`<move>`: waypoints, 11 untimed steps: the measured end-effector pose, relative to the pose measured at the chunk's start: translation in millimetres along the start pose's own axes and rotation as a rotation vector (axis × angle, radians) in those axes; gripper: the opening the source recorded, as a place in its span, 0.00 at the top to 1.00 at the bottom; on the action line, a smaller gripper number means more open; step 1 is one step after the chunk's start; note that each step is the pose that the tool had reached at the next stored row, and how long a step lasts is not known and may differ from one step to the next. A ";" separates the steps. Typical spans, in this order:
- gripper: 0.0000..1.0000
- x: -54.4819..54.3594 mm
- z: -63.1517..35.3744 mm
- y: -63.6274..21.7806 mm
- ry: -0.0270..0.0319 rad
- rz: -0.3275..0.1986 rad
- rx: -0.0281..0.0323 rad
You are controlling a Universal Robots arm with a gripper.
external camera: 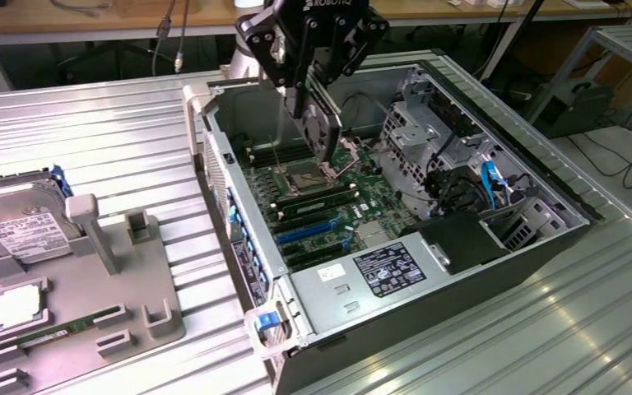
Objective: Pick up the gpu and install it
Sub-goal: 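Pick up the gpu and move the gpu toward the slot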
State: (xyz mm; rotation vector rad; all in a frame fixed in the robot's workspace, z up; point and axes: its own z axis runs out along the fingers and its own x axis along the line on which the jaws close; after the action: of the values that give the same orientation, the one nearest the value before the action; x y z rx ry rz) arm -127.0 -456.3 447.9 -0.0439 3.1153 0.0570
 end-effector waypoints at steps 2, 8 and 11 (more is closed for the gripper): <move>0.72 -5.8 0.3 -0.2 0.0001 -0.003 -0.0001; 0.72 -18.2 0.9 -0.5 0.0003 -0.006 -0.0002; 0.72 -25.7 1.4 -0.7 0.0002 -0.007 -0.0002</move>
State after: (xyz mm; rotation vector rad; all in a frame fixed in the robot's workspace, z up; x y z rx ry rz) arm -101.3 -456.3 447.2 -0.0541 3.1153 0.0572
